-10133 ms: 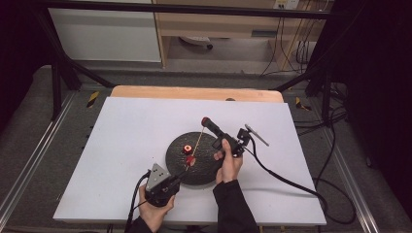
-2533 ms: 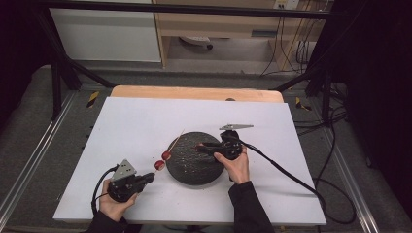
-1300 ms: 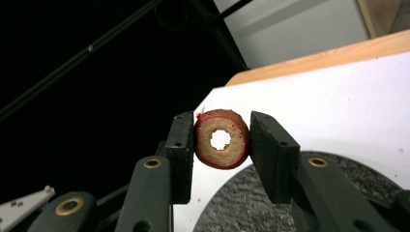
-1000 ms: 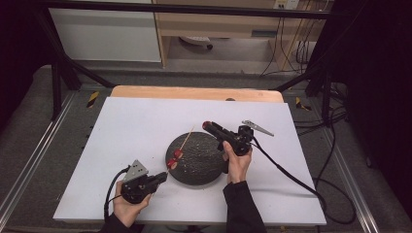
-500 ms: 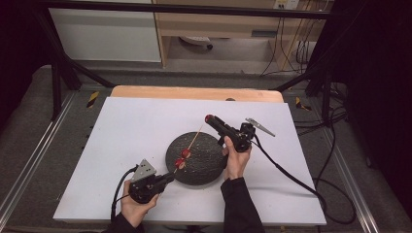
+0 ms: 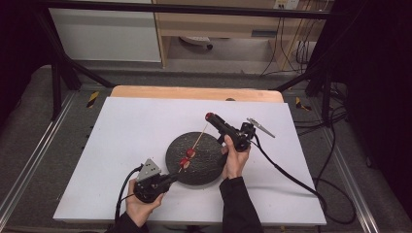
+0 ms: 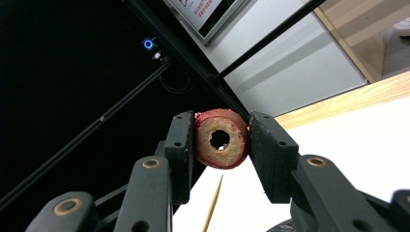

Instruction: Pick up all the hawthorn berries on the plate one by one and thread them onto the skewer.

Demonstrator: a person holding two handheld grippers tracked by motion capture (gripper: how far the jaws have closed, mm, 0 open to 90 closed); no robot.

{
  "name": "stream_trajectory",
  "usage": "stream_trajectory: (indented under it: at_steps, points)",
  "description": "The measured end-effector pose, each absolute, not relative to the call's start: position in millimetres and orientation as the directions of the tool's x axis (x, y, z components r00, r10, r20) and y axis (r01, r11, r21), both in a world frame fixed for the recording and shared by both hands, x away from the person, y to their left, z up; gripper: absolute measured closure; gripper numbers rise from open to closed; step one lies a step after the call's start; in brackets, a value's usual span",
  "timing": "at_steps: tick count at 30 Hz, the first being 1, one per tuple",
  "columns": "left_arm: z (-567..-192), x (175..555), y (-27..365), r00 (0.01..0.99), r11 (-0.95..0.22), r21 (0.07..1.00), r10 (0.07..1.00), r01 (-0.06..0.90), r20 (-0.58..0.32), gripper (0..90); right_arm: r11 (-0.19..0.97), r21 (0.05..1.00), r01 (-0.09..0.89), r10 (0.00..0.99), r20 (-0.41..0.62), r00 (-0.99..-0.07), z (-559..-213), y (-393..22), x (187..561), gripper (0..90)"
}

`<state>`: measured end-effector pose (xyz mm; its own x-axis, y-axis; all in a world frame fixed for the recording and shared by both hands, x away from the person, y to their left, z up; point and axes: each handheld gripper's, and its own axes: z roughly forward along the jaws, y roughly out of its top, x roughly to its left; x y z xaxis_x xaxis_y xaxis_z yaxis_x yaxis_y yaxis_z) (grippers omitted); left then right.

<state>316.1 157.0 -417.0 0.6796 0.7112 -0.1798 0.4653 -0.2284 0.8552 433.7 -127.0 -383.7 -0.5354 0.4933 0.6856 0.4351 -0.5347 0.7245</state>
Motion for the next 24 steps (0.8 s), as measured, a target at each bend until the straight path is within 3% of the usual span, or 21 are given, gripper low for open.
stream_trajectory:
  at_steps: [24]
  points:
    - [-414.8,316.8,149.3,0.66,-0.185,0.87,0.726,0.457,-0.193,88.4,-0.557,0.696,0.453,0.461,0.713,-0.529,-387.0,-124.1,432.9,62.7]
